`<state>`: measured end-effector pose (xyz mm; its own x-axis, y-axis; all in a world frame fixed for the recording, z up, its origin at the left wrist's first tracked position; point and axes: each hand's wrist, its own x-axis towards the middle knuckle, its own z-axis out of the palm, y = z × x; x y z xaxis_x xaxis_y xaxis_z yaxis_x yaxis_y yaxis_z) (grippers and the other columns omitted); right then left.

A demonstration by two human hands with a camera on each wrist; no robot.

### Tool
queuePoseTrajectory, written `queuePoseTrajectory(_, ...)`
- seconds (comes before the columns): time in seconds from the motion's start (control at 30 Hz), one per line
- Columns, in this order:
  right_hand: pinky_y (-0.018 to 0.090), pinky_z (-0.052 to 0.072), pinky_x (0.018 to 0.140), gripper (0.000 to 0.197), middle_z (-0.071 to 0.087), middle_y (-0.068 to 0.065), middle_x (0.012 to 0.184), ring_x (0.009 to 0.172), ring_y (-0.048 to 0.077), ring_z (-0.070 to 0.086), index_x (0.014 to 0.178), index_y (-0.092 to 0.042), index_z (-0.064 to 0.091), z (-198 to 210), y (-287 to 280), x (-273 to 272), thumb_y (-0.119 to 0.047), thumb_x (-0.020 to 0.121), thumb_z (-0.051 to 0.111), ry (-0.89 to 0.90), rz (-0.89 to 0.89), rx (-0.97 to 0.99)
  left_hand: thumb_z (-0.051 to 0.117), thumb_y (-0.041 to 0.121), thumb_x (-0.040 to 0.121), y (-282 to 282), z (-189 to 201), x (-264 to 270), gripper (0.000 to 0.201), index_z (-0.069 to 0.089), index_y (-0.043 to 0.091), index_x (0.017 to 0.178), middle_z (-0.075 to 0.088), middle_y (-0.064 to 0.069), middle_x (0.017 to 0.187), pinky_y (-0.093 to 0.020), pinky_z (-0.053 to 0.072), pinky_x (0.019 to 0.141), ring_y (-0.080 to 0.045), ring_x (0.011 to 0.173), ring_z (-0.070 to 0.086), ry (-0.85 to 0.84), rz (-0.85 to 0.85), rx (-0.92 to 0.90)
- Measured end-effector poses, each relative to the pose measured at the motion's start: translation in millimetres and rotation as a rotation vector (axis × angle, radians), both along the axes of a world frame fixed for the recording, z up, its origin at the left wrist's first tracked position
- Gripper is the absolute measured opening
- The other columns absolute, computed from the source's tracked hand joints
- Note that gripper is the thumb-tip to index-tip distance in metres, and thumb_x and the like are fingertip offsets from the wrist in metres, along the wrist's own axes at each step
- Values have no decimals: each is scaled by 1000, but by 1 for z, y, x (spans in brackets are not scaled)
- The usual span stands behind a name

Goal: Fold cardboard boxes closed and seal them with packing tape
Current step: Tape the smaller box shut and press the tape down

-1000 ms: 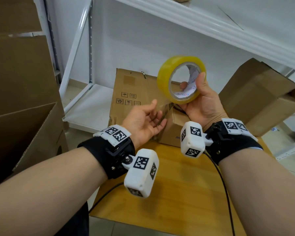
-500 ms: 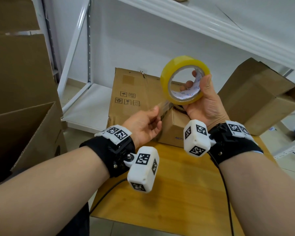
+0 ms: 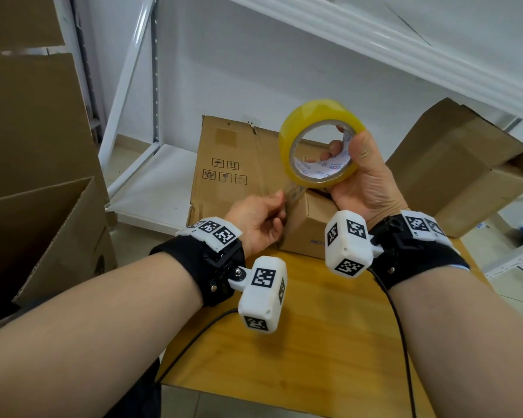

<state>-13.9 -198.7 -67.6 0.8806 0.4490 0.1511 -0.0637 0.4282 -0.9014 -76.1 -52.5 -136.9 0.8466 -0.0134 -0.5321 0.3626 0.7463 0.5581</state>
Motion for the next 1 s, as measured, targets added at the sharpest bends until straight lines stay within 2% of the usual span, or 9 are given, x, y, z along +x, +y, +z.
queuePoseTrajectory(0.07, 53, 54, 88, 83, 55, 1, 84, 78, 17, 59, 118, -19, 56, 0, 0, 1, -44, 50, 97, -5, 9, 3, 67, 19, 91, -1, -1, 2, 10, 64, 11, 86, 56, -1, 63, -15, 38, 35, -8, 52, 51, 0, 3, 20)
queuePoseTrajectory(0.2, 59, 50, 93, 71, 54, 2, 85, 80, 20, 57, 109, -21, 59, 0, 1, 3, -43, 52, 96, -13, 16, 6, 69, 20, 90, -1, -2, 6, 11, 64, 11, 86, 57, -1, 66, -15, 36, 34, -8, 52, 50, 11, 17, 48)
queuePoseTrajectory(0.3, 57, 53, 88, 65, 54, 2, 85, 79, 19, 57, 105, -23, 64, 1, 2, 3, -42, 52, 96, -33, 23, 0, 70, 21, 90, -3, -3, 9, 13, 64, 10, 84, 56, -1, 66, -14, 32, 33, -8, 50, 46, 24, 16, 82)
queuePoseTrajectory(0.37, 51, 56, 80, 65, 55, 2, 85, 79, 19, 57, 104, -23, 65, 1, 2, 2, -42, 50, 96, -37, 27, -3, 68, 21, 91, -5, -3, 10, 12, 64, 11, 85, 55, -1, 67, -14, 29, 32, -7, 48, 42, 14, 0, 108)
queuePoseTrajectory(0.47, 45, 57, 74, 63, 55, 2, 85, 78, 18, 57, 102, -23, 65, 3, 3, 1, -41, 50, 96, -37, 24, -1, 67, 22, 92, -7, -3, 12, 9, 65, 14, 89, 54, 1, 69, -14, 27, 31, -5, 47, 39, -20, -20, 154)
queuePoseTrajectory(0.57, 43, 57, 73, 63, 55, 2, 85, 77, 18, 57, 101, -23, 65, 4, 4, 1, -42, 50, 96, -37, 18, -12, 64, 27, 94, -9, -4, 11, 11, 59, 18, 92, 54, 2, 73, -15, 25, 32, -6, 49, 39, -72, -43, 249)
queuePoseTrajectory(0.7, 45, 57, 75, 66, 54, 1, 85, 77, 17, 58, 103, -23, 64, 4, 3, 2, -43, 49, 96, -30, 12, -13, 64, 32, 94, -10, -5, 10, 19, 52, 21, 84, 53, 4, 73, -17, 24, 34, -7, 50, 38, -118, -61, 362)
queuePoseTrajectory(0.87, 48, 56, 81, 71, 54, 1, 85, 77, 16, 59, 104, -22, 62, 4, 4, 1, -44, 47, 98, -8, 6, -9, 55, 18, 100, -11, -1, 8, 12, 48, 18, 90, 50, 0, 74, -16, 29, 35, -8, 53, 39, -107, -39, 381)
queuePoseTrajectory(1.0, 46, 58, 77, 73, 55, 1, 83, 77, 16, 60, 103, -21, 61, 4, 4, 0, -44, 44, 98, 1, 8, -2, 44, 1, 96, -7, 6, 8, 19, 45, 19, 93, 53, -8, 87, -19, 33, 35, -14, 59, 42, -157, -17, 491)
